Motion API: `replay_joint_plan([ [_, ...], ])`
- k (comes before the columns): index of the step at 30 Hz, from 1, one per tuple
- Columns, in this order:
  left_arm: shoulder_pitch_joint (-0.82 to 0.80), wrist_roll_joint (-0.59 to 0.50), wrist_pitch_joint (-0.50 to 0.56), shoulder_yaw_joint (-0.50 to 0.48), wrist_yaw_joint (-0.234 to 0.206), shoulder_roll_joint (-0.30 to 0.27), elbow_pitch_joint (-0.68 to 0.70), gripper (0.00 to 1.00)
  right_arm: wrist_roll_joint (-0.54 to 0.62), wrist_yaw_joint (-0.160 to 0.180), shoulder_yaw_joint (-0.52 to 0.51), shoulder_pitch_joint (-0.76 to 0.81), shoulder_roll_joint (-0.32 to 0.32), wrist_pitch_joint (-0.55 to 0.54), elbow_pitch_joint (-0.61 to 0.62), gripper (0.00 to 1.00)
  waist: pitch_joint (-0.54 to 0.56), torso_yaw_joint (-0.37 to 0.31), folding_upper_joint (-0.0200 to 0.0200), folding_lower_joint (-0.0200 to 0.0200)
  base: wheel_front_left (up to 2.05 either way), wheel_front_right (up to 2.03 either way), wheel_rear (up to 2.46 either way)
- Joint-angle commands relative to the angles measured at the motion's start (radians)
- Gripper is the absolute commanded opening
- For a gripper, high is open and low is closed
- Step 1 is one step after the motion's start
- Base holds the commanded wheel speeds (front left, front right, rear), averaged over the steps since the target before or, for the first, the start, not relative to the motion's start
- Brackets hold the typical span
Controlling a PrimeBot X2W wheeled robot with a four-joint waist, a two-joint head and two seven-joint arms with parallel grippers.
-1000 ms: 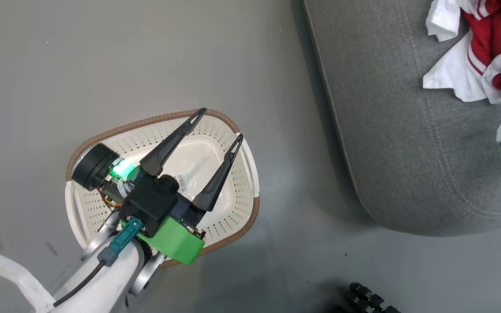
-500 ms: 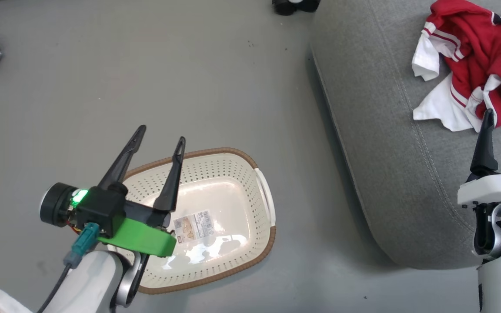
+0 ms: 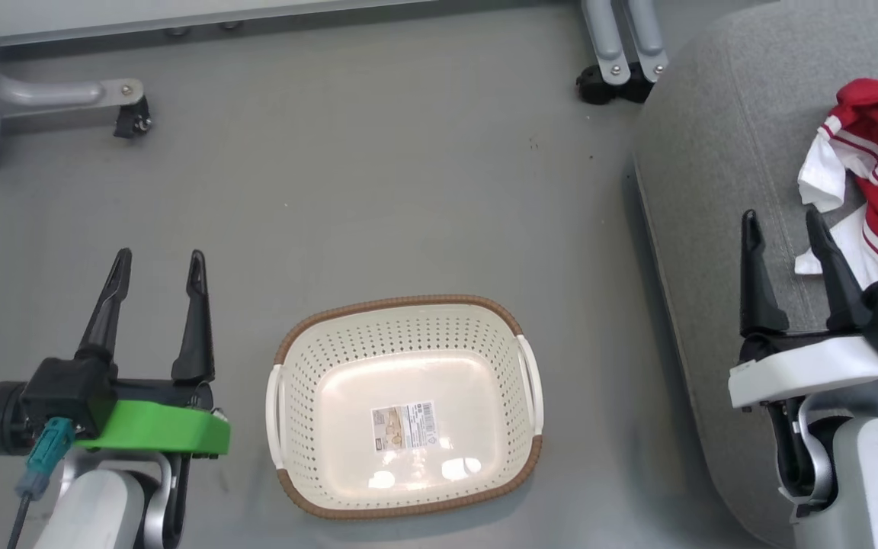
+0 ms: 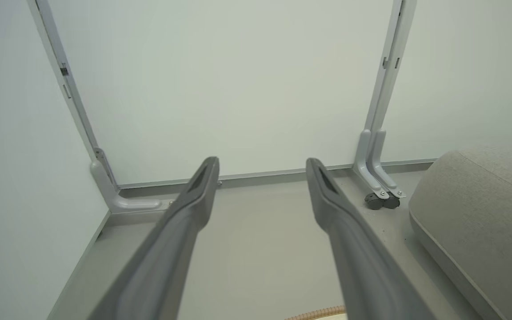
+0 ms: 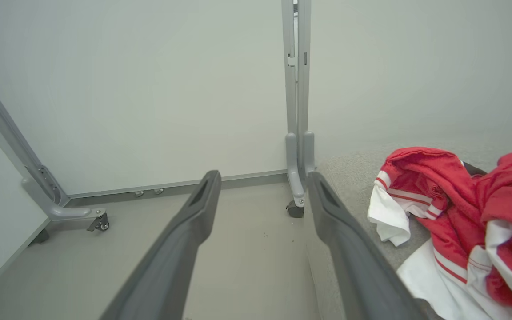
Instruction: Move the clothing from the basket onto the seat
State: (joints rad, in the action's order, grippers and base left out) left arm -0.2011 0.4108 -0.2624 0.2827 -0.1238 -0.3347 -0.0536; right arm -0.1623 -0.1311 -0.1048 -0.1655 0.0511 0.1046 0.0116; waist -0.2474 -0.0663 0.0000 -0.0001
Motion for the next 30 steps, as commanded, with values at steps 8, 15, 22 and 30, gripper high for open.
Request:
replay_joint_plan([
  [8, 0.109, -0.053, -0.003, -0.111, 0.034, 0.038, -0.035, 1.0, -0.011, 0.001, 0.059, 0.085, 0.0, -0.035, 0.061, 1.0, 0.109, 0.071, 0.0, 0.0001, 0.0, 0.0, 0.0],
  [15, 0.169, -0.088, -0.003, -0.161, 0.069, 0.075, -0.049, 1.0, -0.008, 0.001, 0.075, 0.152, 0.0, -0.05, 0.084, 1.0, 0.151, 0.074, 0.0, 0.0001, 0.0, 0.0, 0.0],
  [22, 0.222, -0.114, -0.003, -0.198, 0.102, 0.108, -0.083, 1.0, -0.002, 0.001, 0.089, 0.216, 0.0, -0.068, 0.108, 1.0, 0.201, 0.066, 0.0, 0.0001, 0.0, 0.0, 0.0],
  [30, 0.263, -0.152, -0.003, -0.221, 0.13, 0.137, -0.113, 1.0, 0.016, 0.001, 0.109, 0.265, 0.0, -0.086, 0.131, 1.0, 0.239, 0.064, 0.0, 0.0001, 0.0, 0.0, 0.0],
])
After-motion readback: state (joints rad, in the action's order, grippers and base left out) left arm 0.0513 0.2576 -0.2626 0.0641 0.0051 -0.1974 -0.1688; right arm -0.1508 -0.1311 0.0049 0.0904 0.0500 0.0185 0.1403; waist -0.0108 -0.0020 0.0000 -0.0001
